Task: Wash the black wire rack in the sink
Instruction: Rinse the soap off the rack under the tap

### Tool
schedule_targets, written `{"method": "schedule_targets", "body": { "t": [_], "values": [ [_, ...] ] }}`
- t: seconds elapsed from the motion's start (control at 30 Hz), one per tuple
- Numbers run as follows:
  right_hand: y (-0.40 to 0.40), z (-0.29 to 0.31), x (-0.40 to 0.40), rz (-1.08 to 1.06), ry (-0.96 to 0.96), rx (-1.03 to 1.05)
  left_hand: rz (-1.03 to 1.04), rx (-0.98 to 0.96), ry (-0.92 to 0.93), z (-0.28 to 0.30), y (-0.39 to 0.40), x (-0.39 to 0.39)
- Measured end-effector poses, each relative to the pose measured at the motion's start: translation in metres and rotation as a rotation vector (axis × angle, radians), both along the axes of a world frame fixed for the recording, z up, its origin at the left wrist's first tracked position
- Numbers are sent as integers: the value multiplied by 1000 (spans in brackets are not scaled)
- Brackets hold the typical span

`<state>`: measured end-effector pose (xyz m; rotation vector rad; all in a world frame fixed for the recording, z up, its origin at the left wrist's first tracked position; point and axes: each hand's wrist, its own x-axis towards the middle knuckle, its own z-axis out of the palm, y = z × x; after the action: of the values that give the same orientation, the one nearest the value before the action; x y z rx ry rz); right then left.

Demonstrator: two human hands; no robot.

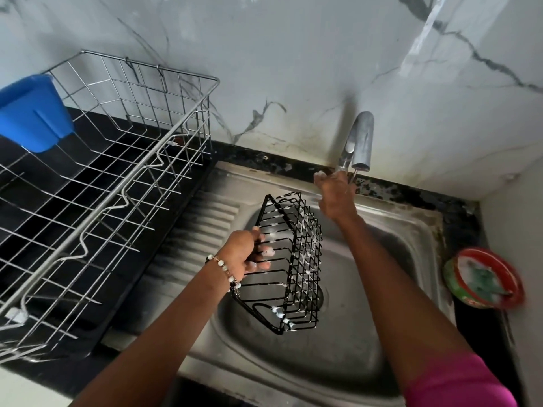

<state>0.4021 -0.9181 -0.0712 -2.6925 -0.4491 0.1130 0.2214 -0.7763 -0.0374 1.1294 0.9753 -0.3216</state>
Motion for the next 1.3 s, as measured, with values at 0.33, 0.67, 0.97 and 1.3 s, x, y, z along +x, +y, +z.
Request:
{"method": "schedule_targets", "body": {
  "t": [0.33,0.67,0.97,1.3],
  "values": [
    [-35,58,-35,-82,615,653,-35,-26,7,-1,-14,3],
    [-63,110,-53,-119,690,697,-268,177,-20,15,-59,14],
    [-71,107,-52,-221,717,788,-451,259,-25,19,-69,38],
    [-59,115,-44,-273,676,868,-482,365,-60,29,-67,48]
  ]
}}
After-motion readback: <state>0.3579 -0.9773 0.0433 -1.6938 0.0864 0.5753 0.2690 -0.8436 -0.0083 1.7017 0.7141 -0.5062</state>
